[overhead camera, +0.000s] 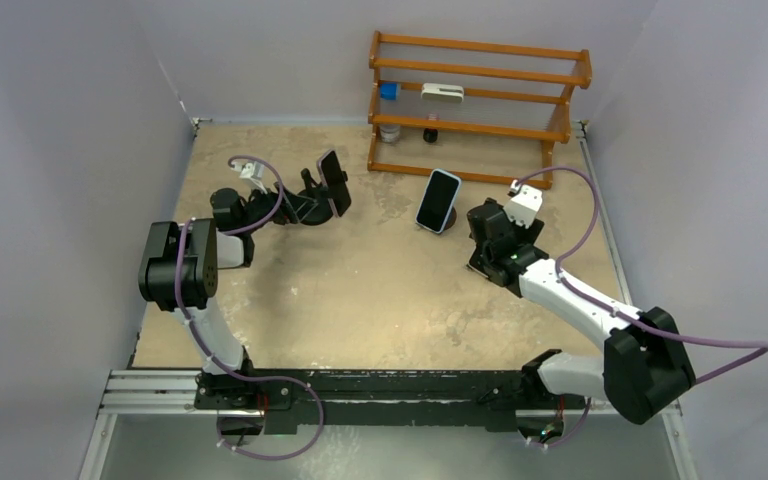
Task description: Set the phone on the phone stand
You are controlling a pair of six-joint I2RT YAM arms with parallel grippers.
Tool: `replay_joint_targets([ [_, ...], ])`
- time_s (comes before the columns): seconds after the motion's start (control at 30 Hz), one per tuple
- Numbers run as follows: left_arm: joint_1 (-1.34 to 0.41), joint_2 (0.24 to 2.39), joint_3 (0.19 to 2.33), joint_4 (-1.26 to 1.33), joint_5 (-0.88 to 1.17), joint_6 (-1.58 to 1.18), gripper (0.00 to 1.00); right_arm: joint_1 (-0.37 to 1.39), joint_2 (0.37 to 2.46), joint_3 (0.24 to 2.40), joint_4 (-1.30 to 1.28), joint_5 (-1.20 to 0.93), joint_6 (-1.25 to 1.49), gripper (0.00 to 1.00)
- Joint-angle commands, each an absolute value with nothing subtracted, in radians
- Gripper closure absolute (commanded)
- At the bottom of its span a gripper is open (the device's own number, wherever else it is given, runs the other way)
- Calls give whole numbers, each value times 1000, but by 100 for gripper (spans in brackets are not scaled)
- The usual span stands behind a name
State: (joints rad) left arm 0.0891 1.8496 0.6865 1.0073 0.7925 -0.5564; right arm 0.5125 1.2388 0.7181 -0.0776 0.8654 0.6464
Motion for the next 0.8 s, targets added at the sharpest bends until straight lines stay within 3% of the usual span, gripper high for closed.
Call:
replay_joint_targets([
  [0.0, 86, 1853, 715, 1039, 812, -542, 22, 520, 1234, 746, -23, 902, 662, 23],
  [0.13, 86, 1850, 715, 1034, 812, -541, 22, 520, 1225, 758, -15, 892, 648, 15],
  [0.23, 86, 1847, 713, 1030, 809, -540, 22, 520, 1224, 778, -9, 858, 623, 2],
  [0.77, 90, 1784, 691, 943, 740, -492, 22, 523, 1123, 855, -170, 924, 646, 1],
])
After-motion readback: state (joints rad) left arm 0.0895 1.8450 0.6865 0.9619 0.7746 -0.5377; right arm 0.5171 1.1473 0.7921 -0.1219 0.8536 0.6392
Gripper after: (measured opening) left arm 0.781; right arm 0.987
